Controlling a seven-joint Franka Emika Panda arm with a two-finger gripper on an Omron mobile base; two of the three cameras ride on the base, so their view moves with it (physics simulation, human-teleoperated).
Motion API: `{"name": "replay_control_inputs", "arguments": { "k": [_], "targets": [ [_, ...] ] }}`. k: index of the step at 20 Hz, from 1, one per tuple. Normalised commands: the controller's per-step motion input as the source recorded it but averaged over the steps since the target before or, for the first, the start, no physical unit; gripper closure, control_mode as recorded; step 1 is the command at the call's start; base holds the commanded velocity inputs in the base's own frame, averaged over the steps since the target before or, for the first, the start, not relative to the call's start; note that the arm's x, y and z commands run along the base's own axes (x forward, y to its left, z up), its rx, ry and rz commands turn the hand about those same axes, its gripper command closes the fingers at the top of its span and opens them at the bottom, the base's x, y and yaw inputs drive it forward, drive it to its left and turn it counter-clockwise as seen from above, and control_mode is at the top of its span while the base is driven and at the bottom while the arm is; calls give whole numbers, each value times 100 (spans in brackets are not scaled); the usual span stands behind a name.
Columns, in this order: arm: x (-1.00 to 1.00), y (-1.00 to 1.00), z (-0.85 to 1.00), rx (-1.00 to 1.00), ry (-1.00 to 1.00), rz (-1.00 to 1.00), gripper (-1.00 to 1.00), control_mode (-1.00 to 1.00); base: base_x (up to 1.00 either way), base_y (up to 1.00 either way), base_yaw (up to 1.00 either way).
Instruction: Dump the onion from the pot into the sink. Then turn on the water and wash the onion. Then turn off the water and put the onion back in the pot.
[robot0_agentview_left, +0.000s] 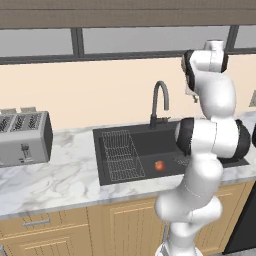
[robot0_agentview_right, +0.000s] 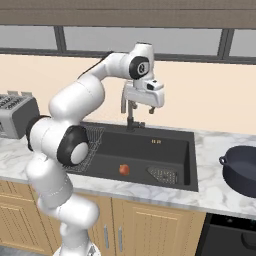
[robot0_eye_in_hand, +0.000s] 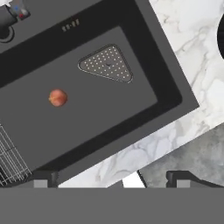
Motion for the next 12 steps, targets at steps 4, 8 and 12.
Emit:
{"name": "replay_control_inputs", "arguments": {
  "k": [4, 8, 12],
  "targets": [
    [2, 31, -32, 0, 0, -4, -100, -100, 0, 0, 0],
    [0, 46, -43, 1, 0, -6, -100, -100, 0, 0, 0],
    [0, 54, -38, 1, 1, -1, -100, -100, 0, 0, 0]
  ]
}}
